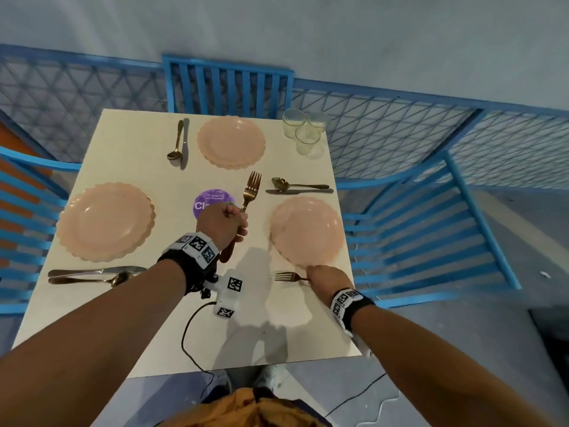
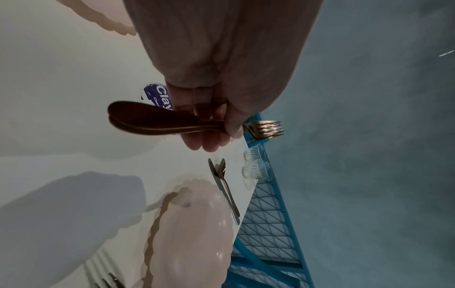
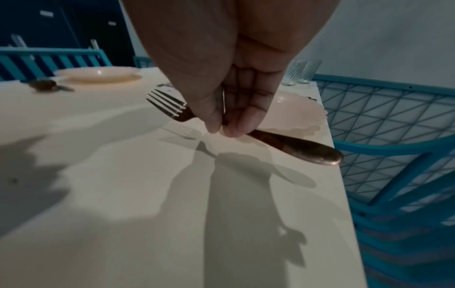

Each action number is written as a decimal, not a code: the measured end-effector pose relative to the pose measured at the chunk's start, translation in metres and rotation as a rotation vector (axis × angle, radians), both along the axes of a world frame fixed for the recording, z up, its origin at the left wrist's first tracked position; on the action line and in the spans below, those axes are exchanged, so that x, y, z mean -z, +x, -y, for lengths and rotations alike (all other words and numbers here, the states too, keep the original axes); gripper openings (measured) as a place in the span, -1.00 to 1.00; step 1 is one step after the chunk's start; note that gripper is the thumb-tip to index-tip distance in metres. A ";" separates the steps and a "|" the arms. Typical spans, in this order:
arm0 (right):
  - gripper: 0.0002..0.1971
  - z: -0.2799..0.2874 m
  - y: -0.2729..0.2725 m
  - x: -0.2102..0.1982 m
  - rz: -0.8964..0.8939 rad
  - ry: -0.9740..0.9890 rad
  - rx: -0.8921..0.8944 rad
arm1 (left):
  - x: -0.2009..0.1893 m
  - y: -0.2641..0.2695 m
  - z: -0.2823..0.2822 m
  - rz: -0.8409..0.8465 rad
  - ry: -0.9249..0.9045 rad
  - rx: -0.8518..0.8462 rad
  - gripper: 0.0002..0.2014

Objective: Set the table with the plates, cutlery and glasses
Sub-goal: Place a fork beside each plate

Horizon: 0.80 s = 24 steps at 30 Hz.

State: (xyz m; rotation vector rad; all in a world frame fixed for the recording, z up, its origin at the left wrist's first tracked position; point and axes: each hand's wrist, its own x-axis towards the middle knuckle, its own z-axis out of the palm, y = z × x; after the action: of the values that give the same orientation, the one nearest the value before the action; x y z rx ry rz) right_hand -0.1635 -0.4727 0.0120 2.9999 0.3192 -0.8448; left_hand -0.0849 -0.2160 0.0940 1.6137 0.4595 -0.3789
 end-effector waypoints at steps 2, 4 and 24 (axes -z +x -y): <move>-0.69 0.006 -0.001 0.003 0.018 -0.052 -0.061 | 0.000 0.001 0.002 0.014 0.031 0.008 -0.80; -0.66 0.007 -0.002 0.005 0.026 -0.075 -0.105 | 0.002 0.001 0.004 0.022 0.045 0.014 -0.81; -0.57 -0.001 0.001 0.002 0.029 -0.134 -0.200 | 0.011 -0.012 0.002 0.041 0.091 -0.001 -0.92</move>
State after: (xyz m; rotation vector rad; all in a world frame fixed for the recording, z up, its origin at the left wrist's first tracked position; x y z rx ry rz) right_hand -0.1622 -0.4721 0.0096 2.7961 0.5287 -0.7708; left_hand -0.0972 -0.2185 0.0829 1.7066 0.4518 -0.3277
